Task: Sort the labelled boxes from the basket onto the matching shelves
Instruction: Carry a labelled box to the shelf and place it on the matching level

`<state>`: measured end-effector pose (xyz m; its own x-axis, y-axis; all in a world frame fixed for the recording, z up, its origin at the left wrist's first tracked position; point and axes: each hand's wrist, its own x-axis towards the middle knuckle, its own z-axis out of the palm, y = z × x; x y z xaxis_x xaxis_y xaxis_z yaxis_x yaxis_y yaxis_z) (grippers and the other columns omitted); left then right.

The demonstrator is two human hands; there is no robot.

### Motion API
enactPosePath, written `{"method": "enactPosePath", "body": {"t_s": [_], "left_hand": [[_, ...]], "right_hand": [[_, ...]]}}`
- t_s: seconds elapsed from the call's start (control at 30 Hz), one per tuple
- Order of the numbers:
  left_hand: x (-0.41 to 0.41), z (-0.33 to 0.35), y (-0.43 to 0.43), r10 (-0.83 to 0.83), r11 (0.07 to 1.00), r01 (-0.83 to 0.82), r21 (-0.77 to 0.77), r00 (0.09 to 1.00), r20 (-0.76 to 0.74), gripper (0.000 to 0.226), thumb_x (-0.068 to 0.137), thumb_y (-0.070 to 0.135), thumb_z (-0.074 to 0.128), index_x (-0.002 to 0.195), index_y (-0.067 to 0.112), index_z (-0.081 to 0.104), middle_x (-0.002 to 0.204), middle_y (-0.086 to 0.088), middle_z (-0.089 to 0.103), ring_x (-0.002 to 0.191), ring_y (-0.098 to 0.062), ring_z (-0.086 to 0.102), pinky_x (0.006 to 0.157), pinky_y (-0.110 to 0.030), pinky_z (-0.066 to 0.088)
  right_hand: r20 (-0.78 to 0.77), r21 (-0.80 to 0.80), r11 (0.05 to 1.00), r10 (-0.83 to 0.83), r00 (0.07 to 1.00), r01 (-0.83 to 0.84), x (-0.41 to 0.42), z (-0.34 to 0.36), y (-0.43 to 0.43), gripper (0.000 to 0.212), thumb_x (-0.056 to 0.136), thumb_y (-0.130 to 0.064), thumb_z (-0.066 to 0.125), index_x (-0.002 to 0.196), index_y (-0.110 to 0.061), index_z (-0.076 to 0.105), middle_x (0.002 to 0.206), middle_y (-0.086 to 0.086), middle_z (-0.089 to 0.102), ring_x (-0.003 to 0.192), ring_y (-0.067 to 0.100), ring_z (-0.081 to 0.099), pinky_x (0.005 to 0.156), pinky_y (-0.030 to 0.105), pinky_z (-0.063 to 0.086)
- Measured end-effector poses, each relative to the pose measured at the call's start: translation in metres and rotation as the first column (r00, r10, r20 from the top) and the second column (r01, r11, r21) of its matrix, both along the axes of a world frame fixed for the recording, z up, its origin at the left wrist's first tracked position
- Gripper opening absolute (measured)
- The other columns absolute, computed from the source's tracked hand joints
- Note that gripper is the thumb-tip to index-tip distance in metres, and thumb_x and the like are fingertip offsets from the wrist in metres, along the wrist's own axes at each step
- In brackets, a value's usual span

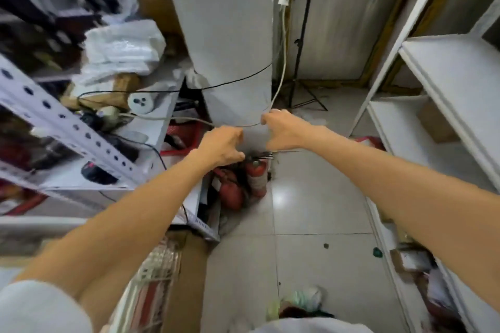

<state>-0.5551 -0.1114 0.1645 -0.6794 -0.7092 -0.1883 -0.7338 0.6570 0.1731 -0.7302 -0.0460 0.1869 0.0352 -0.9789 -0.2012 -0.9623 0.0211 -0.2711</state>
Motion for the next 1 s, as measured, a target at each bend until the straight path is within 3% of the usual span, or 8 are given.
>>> {"method": "enactPosePath", "body": {"t_s": [0.17,0.4,0.57,0.77,0.9,1.0], "left_hand": [[0.089,-0.007,0.006,0.204,0.976,-0.201,0.089,0.979,-0.028,0.042,0.077,0.036,0.070,0.113,0.019,0.059,0.106,-0.002,0.066,0.098,-0.026,0.062,0.079,-0.041,0.053],[0.194,-0.009,0.047,0.469,0.881,-0.463,0.093,0.882,-0.052,0.040,0.084,0.031,0.071,0.118,0.016,0.057,0.107,-0.002,0.065,0.100,-0.023,0.061,0.081,-0.039,0.051],[0.245,-0.003,0.095,0.694,0.719,-0.690,0.084,0.718,-0.049,0.040,0.082,0.030,0.071,0.118,0.018,0.057,0.101,0.004,0.064,0.096,-0.021,0.062,0.074,-0.032,0.048],[0.298,0.009,0.167,0.888,0.453,-0.888,0.077,0.442,-0.131,0.039,0.079,0.036,0.073,0.112,0.021,0.059,0.095,0.008,0.064,0.088,-0.017,0.062,0.079,-0.038,0.053],[0.333,0.008,0.207,0.938,0.334,-0.940,0.071,0.323,-0.127,0.040,0.079,0.035,0.074,0.112,0.019,0.059,0.094,0.008,0.062,0.087,-0.016,0.060,0.075,-0.034,0.051],[0.361,0.010,0.225,0.957,0.273,-0.959,0.079,0.262,-0.125,0.036,0.080,0.033,0.073,0.108,0.017,0.058,0.099,0.001,0.065,0.090,-0.021,0.061,0.079,-0.040,0.054]], "right_hand": [[0.080,0.028,0.967,0.250,0.965,-0.252,0.076,0.000,-0.029,0.057,0.081,-0.022,0.068,0.129,-0.002,0.045,0.118,0.015,0.054,0.105,0.032,0.053,0.086,0.045,0.048],[0.128,0.060,0.773,0.622,0.773,-0.632,0.177,0.003,-0.057,0.046,0.084,-0.021,0.067,0.125,-0.007,0.052,0.120,0.011,0.056,0.107,0.027,0.054,0.089,0.038,0.047],[0.119,0.093,0.556,0.817,0.563,-0.826,0.247,0.003,-0.055,0.054,0.083,-0.022,0.069,0.130,-0.010,0.047,0.125,0.009,0.052,0.110,0.025,0.053,0.093,0.043,0.049],[0.107,0.073,0.291,0.949,0.297,-0.954,0.328,0.005,-0.026,0.058,0.081,-0.023,0.070,0.132,-0.010,0.045,0.127,0.007,0.051,0.113,0.022,0.051,0.094,0.039,0.047],[0.101,0.003,0.183,0.978,0.182,-0.983,0.378,0.006,-0.006,0.052,0.076,-0.019,0.072,0.123,-0.009,0.051,0.119,0.006,0.057,0.106,0.023,0.055,0.090,0.040,0.049],[0.105,0.009,0.139,0.985,0.139,-0.990,0.412,0.006,0.000,0.054,0.071,-0.028,0.074,0.118,-0.011,0.052,0.116,0.006,0.059,0.102,0.024,0.056,0.088,0.043,0.050]]}}
